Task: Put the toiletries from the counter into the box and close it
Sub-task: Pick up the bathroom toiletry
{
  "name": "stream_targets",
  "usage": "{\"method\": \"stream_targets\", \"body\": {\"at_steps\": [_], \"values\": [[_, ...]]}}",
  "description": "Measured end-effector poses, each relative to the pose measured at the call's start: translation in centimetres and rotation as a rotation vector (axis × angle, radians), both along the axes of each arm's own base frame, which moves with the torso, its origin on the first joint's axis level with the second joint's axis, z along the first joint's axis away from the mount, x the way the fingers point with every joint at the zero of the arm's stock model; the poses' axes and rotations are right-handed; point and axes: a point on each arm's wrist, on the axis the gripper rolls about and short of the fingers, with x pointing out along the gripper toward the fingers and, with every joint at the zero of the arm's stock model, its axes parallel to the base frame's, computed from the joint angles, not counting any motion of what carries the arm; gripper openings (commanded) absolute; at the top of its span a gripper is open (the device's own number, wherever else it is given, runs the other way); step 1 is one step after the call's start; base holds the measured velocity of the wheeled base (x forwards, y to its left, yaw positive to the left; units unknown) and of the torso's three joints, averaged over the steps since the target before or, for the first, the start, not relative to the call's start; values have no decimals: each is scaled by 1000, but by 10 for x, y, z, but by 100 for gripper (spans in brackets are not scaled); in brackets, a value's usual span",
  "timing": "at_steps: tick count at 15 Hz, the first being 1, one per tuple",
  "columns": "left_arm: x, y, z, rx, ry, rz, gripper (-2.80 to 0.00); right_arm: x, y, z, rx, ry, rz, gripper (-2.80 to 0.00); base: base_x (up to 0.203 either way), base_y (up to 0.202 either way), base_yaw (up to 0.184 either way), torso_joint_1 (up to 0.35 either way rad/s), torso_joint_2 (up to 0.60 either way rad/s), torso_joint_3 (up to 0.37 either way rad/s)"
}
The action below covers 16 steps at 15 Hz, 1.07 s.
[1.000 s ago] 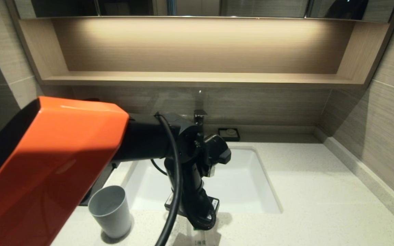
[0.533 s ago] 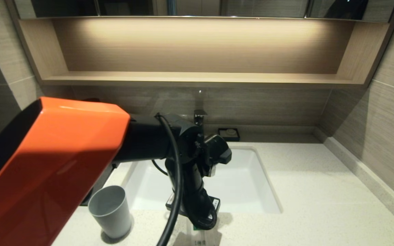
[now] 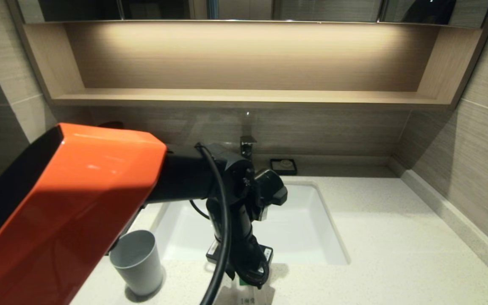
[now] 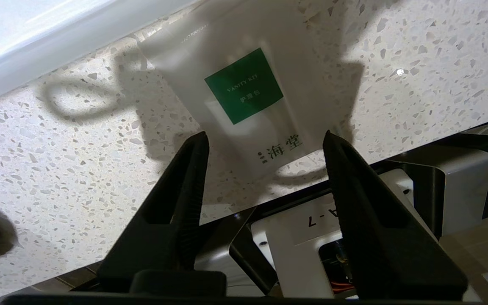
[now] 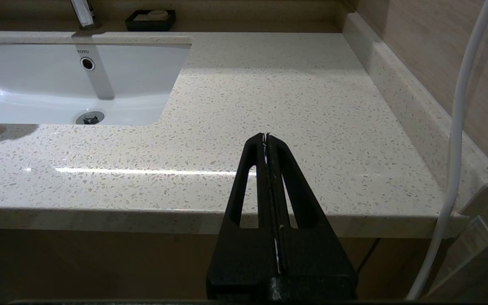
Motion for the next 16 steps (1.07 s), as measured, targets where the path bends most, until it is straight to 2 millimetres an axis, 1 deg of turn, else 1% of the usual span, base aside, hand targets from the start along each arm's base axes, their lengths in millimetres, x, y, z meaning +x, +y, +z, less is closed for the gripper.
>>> {"method": "stream_targets", "body": {"at_steps": [9, 16], "values": [[2, -2, -7, 14, 3, 0, 0, 0, 0, 0, 0, 0, 0, -280, 0, 0, 0, 0, 0, 0], [5, -4, -16, 33, 12, 2, 0, 0, 0, 0, 0, 0, 0, -280, 0, 0, 0, 0, 0, 0]]}}
